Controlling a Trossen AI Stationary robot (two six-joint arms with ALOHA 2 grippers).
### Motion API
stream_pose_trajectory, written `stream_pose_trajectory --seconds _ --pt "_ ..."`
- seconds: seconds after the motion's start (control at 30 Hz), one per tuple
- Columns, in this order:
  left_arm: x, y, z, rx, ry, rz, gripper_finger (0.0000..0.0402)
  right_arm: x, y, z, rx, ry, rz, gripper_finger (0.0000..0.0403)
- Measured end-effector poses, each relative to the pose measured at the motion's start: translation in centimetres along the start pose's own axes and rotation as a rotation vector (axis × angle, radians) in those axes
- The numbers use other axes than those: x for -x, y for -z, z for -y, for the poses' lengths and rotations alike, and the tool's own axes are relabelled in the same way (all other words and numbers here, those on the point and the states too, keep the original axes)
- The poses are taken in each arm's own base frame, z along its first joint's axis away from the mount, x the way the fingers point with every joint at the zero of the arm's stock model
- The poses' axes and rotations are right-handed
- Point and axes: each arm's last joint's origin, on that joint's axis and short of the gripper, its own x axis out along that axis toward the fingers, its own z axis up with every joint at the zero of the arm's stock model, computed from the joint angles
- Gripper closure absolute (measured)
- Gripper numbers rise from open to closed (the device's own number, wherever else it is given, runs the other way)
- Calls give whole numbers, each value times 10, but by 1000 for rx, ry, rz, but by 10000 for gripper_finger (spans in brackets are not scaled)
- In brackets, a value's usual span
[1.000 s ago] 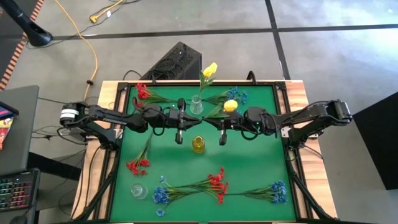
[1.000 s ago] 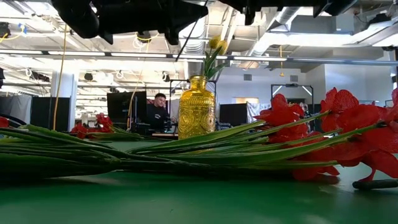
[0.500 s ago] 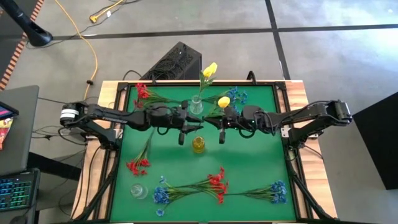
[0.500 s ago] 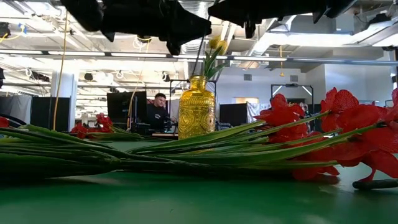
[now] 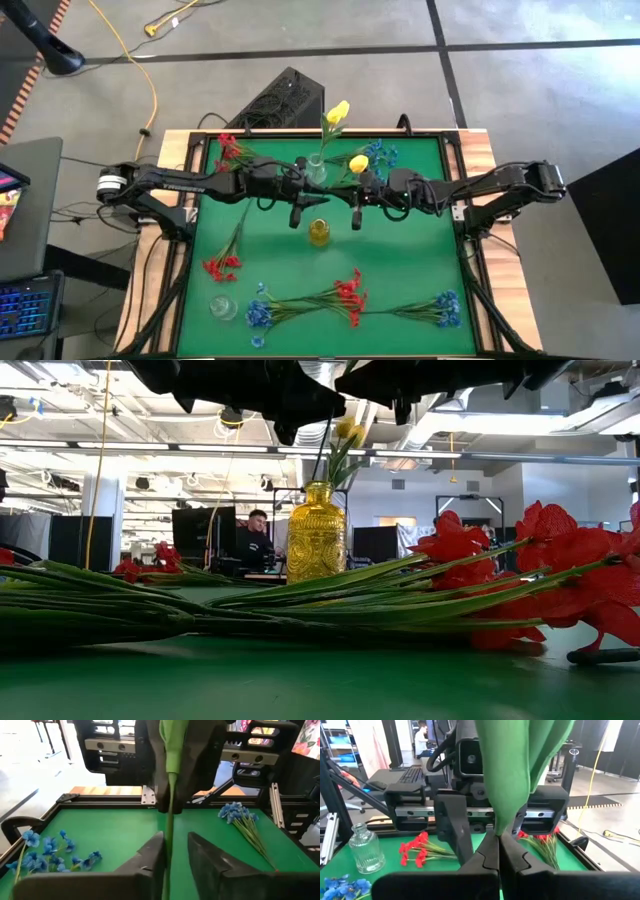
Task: Sort flowers into vase by color
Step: Put the yellow flower into the top transparent vase
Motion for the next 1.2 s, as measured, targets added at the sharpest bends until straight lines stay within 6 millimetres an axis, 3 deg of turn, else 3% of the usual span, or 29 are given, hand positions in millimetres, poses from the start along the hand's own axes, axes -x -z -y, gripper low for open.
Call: stream_pose_trajectory --seconds 0.13,0.27,0.63,0.83,1.2 --pt "0 0 -1 -13 -14 -3 390 0 0 0 0 1 -5 385" --pt "0 0 -1 -33 -28 -4 398 0 0 0 3 -1 -5 364" --pt "2 -7 -11 -45 -56 72 401 0 0 3 3 17 -11 230" --pt "8 -10 -29 -40 -89 102 401 16 -6 12 42 37 -92 161" --pt "30 -22 -78 -29 -139 251 401 47 -3 23 -12 77 -328 164"
